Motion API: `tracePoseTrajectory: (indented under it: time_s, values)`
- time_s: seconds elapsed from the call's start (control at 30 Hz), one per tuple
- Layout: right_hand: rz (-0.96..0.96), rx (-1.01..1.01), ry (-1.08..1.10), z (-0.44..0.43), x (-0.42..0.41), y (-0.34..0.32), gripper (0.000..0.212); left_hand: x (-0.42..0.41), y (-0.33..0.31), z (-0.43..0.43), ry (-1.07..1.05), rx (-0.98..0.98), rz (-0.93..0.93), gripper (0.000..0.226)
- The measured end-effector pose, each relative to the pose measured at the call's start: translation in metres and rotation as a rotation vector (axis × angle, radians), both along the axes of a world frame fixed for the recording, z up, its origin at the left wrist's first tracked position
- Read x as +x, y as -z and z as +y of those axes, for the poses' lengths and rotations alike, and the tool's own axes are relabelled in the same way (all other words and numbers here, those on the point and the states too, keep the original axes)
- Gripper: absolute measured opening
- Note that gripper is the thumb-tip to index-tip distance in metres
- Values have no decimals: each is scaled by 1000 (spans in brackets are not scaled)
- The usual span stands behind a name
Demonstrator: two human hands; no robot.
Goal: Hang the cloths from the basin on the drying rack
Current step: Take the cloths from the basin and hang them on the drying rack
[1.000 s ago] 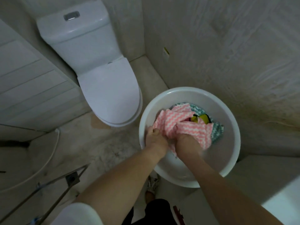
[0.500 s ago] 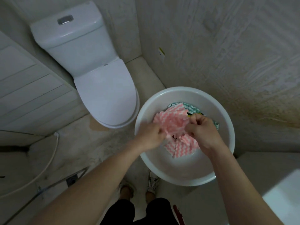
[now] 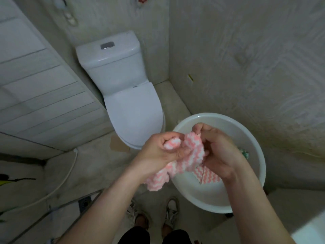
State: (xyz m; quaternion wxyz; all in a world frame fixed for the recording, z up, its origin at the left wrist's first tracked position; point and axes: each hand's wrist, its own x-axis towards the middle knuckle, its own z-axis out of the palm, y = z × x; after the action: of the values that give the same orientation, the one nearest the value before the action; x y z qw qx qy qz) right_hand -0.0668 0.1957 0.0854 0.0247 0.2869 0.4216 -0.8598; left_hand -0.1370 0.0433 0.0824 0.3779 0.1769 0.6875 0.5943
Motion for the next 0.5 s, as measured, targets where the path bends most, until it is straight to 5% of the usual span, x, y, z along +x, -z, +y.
tracePoseTrajectory:
  time_s: [0.1,0.3,0.43,0.5]
  values:
    - [-15,148,-86,-17,-17,-21,41,-10,-10,-21,-118,-50,112,16]
    - [42,307,-117,-63,-59,-45,39,-32,-45,-79,-142,-23,43,41]
    - [165,935,-200,-107,-89,-57,35,-55,-59,-122,-251,-21,100,60]
    - [245,1001,-313,-136,-110,-70,27,-69,-66,-155,-294,-38,113,72]
